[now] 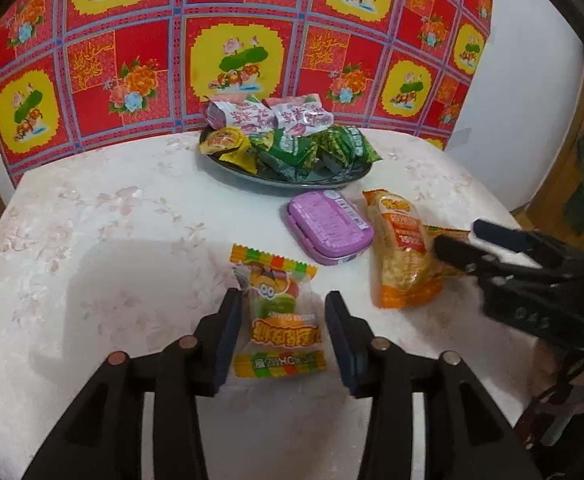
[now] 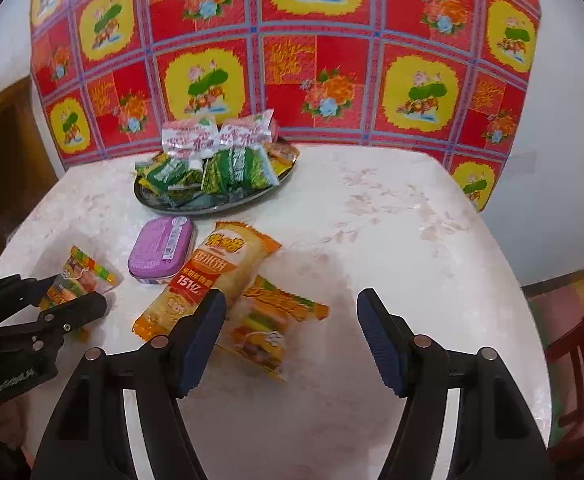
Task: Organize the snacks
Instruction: 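Grasp a rainbow-topped gummy bag with the left tool while the right tool grasps an orange-topped gummy bag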
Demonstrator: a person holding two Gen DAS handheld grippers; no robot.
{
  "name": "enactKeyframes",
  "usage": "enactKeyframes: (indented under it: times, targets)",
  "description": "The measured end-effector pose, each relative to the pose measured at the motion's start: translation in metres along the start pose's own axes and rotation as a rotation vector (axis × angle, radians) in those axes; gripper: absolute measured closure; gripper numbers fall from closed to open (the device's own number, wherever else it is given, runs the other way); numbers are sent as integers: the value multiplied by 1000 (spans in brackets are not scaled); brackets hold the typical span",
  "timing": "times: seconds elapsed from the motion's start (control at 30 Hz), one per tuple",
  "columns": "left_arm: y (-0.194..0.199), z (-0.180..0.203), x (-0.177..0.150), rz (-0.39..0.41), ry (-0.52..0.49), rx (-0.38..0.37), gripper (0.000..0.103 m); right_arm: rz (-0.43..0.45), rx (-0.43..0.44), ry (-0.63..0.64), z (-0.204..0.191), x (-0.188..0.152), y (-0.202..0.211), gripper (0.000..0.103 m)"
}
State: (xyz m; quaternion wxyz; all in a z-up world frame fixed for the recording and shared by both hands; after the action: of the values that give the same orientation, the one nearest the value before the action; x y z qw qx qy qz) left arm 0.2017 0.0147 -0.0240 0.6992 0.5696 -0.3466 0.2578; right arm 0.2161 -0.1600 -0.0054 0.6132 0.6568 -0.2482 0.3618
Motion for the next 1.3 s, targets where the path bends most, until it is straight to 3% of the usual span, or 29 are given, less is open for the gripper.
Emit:
enactKeyframes:
  times: [0.1,0.2,0.33,0.47,0.53,0.6,0.7,0.77,0.83,1.03,1.2,1.3]
  targets:
    - [2,-1,0,10,11,-19,54,-25,-10,-13,-1,-3,-7,34]
    - [9,-2,5,54,32,-57,52,-52,-18,-27,1,-7,-14,54]
    - [13,-1,7,76,37,-70,51,-34,6,-10,0,-7,-9,61]
    - [15,3,7,86,20,-76,53,-9,91,-9,-5,-15,7,61]
    - [13,2,6,74,24,-70,60,-19,181,-26,-13,-23,17,61]
    - [7,-1,3,45,34,-63,66,-32,254,-23,-22,-32,29,60]
    - [4,0,2,27,39,-65,67,-37,237,17,-25,-39,33,52]
    - [5,0,1,27,37,-61,67,-31,161,43,-17,-41,35,23]
    - [5,-1,1,28,33,-53,68,3,113,57,-11,-39,42,21]
    - [16,3,-5,37,-10,22,68,-1,113,4,-11,-37,46,22]
    - [20,4,-9,9,38,-36,67,-62,63,-13,-17,-40,33,32]
    - [20,3,-9,22,42,-75,67,-29,33,87,-29,-42,29,60]
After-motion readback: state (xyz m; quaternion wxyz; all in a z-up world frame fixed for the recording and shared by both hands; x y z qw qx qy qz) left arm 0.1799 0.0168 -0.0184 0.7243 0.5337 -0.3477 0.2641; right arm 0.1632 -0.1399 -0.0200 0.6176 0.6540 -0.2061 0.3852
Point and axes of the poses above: each gripper's, at about its wrist camera, not at the fingertips, and y roughly against the way its jaws point, z to its right, x to its top, the point moved 10 cm from there along -y, roughly the way its jaws point, and after that the axes turned 7 degrees about z, right-handed, at the moved point
